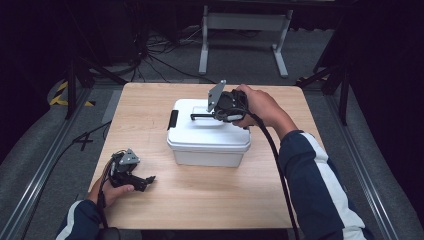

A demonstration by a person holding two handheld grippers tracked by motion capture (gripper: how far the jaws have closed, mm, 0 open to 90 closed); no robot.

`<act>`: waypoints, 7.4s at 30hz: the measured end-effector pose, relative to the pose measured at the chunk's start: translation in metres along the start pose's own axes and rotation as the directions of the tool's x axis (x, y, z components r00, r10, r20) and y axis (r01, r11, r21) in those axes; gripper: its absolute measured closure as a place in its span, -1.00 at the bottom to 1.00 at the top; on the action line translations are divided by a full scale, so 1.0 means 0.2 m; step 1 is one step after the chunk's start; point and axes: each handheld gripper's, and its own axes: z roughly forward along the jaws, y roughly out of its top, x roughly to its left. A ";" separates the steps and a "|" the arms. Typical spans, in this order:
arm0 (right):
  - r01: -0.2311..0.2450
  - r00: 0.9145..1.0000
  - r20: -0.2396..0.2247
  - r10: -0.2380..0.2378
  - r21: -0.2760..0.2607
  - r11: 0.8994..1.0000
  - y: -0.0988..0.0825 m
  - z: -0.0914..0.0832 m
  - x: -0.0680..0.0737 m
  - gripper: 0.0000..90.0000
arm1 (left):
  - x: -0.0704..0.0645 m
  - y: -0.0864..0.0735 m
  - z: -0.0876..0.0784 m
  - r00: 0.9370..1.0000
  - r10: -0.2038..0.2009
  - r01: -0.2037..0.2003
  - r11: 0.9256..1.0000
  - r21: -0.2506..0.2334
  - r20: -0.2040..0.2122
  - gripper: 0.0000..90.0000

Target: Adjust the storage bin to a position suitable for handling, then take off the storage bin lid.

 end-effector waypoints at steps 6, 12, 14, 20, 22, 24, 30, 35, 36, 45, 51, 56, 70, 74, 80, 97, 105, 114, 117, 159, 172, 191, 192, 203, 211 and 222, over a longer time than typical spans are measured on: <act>0.005 1.000 0.009 -0.004 -0.017 1.000 -0.01 -0.03 0.00 0.89 | 0.00 0.00 0.00 1.000 -0.002 0.002 1.000 0.002 0.003 -0.99; -0.006 1.000 0.021 0.007 -0.030 1.000 -0.03 -0.06 0.00 0.89 | 0.00 0.00 0.00 1.000 -0.007 0.007 1.000 0.005 0.005 -0.99; -0.015 0.999 0.033 0.017 -0.039 0.999 -0.04 -0.07 0.00 0.89 | 0.00 0.00 0.00 1.000 -0.007 0.007 1.000 0.004 0.005 -0.99; -0.012 0.999 0.041 0.014 -0.048 0.999 -0.06 -0.11 -0.01 0.89 | 0.00 0.00 0.00 1.000 -0.006 0.006 1.000 0.004 0.005 -0.99; -0.017 0.999 0.041 0.019 -0.052 0.999 -0.07 -0.12 -0.01 0.89 | 0.00 0.00 0.00 1.000 -0.008 0.008 1.000 0.005 0.006 -0.99; -0.013 0.999 0.040 0.015 -0.055 0.998 -0.08 -0.13 -0.01 0.89 | 0.00 0.00 0.00 1.000 -0.009 0.009 1.000 0.005 0.005 -0.99; -0.019 0.998 0.055 0.023 -0.074 0.997 -0.13 -0.17 -0.01 0.89 | 0.00 0.00 0.00 1.000 -0.001 0.001 1.000 0.002 0.001 -0.99; -0.035 0.997 0.063 0.039 -0.063 0.997 -0.17 -0.21 -0.01 0.89 | 0.00 0.00 0.00 1.000 -0.001 0.001 1.000 0.002 0.001 -0.99; -0.035 0.997 0.067 0.040 -0.065 0.997 -0.19 -0.22 -0.01 0.89 | 0.00 0.00 0.00 1.000 -0.004 0.004 1.000 0.002 0.001 -0.99; -0.073 0.992 0.093 0.081 -0.080 0.994 -0.33 -0.32 -0.01 0.89 | 0.00 0.00 0.00 1.000 -0.007 0.007 1.000 0.003 0.000 -0.99; -0.087 0.989 0.114 0.096 -0.079 0.993 -0.42 -0.38 0.01 0.89 | 0.00 0.00 -0.01 1.000 -0.001 0.001 1.000 0.005 0.001 -0.99; -0.101 0.987 0.119 0.112 -0.095 0.990 -0.49 -0.43 0.03 0.89 | 0.00 -0.01 -0.01 1.000 -0.002 0.002 1.000 0.005 -0.001 -0.99; -0.174 0.972 0.139 0.190 -0.120 0.977 -0.73 -0.50 0.06 0.89 | 0.00 0.00 -0.01 1.000 0.000 0.000 1.000 0.007 -0.001 -0.99; -0.196 0.965 0.151 0.215 -0.130 0.972 -0.80 -0.52 0.07 0.89 | 0.00 0.00 -0.01 1.000 0.001 -0.001 1.000 0.007 -0.001 -0.99; -0.228 0.954 0.169 0.249 -0.136 0.964 -0.89 -0.56 0.08 0.89 | 0.00 -0.01 -0.01 1.000 0.000 0.000 1.000 0.006 -0.001 -0.99; -0.324 0.920 0.186 0.344 -0.130 0.937 -1.15 -0.57 0.11 0.89 | 0.00 0.00 -0.01 1.000 0.000 0.000 1.000 0.007 -0.001 -0.99; -0.347 0.913 0.177 0.367 -0.132 0.928 -1.22 -0.54 0.13 0.89 | 0.00 0.00 -0.01 1.000 0.000 0.000 1.000 0.007 -0.001 -0.99; -0.371 0.910 0.155 0.386 -0.118 0.921 -1.27 -0.43 0.14 0.89 | 0.00 0.00 -0.01 1.000 0.000 0.000 1.000 0.007 -0.001 -0.99; -0.383 0.908 0.136 0.395 -0.107 0.918 -1.28 -0.37 0.14 0.89 | 0.00 0.00 -0.01 1.000 0.000 0.000 1.000 0.007 -0.001 -0.99; -0.492 0.869 0.015 0.494 -0.073 0.868 -1.41 0.08 0.21 0.89 | 0.00 0.00 -0.01 1.000 0.000 0.000 1.000 0.007 0.000 -0.99; -0.522 0.851 -0.003 0.525 -0.096 0.847 -1.46 0.11 0.23 0.88 | 0.00 0.00 -0.01 1.000 0.001 -0.001 1.000 0.007 -0.001 -0.99; -0.527 0.841 0.044 0.539 -0.159 0.835 -1.44 0.05 0.26 0.58 | 0.00 0.00 -0.01 1.000 0.001 -0.001 1.000 0.007 0.001 -0.99; -0.523 0.841 0.054 0.539 -0.175 0.834 -1.44 0.04 0.26 0.58 | 0.00 0.00 -0.01 1.000 0.002 -0.002 1.000 0.007 0.001 -0.99; -0.534 0.826 0.076 0.558 -0.209 0.819 -1.33 -0.04 0.32 0.26 | 0.00 -0.01 -0.01 1.000 0.005 -0.005 1.000 0.007 -0.004 -0.99; -0.568 0.795 0.102 0.598 -0.224 0.792 -1.37 -0.10 0.39 0.07 | 0.00 -0.01 -0.01 1.000 -0.004 0.004 1.000 0.006 -0.002 -0.99; -0.595 0.750 0.135 0.648 -0.292 0.749 -1.45 -0.15 0.56 -0.22 | 0.00 -0.01 -0.01 1.000 0.003 -0.003 1.000 0.007 0.000 -0.99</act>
